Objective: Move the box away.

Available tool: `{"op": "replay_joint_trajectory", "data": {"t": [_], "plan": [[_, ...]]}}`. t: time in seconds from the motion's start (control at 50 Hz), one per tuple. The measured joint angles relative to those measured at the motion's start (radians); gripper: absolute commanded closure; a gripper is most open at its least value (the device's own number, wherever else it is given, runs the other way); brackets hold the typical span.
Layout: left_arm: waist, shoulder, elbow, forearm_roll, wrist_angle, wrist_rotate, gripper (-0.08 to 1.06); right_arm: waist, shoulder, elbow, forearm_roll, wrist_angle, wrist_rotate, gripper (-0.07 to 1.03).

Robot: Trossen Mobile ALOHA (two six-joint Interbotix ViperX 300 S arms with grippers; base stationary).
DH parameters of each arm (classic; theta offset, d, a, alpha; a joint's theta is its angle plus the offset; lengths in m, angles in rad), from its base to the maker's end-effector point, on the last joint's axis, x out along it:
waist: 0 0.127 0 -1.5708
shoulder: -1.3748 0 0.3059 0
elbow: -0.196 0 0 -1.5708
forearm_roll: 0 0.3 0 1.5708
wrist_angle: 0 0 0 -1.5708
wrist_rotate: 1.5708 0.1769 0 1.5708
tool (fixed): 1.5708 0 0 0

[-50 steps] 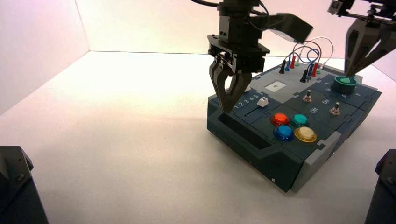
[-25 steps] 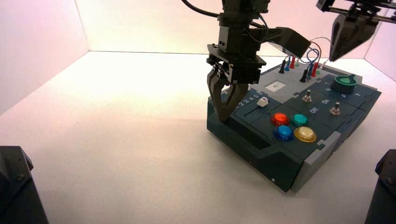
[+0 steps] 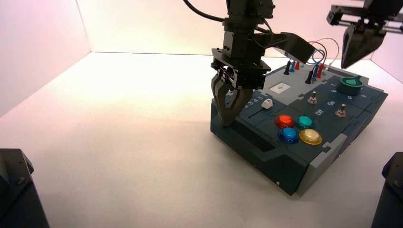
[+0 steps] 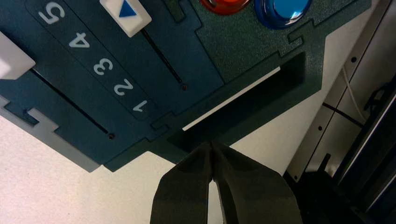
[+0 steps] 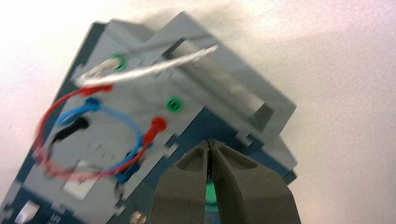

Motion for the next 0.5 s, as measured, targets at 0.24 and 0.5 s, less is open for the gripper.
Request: {"op": "replay_joint_trajectory", "data": {"t": [0.24, 0.5], "plan": [[0.0, 0.006, -0.012, 0.002, -0.002, 0.0, 1.01, 0.002, 0.057, -0.054, -0.012, -0.014, 0.0, 0.99], [0.0, 0.011, -0.017, 0.002, -0.003, 0.0, 1.01, 0.0, 0.118, -0.118, -0.035, -0.018, 0.0, 0.99]]}}
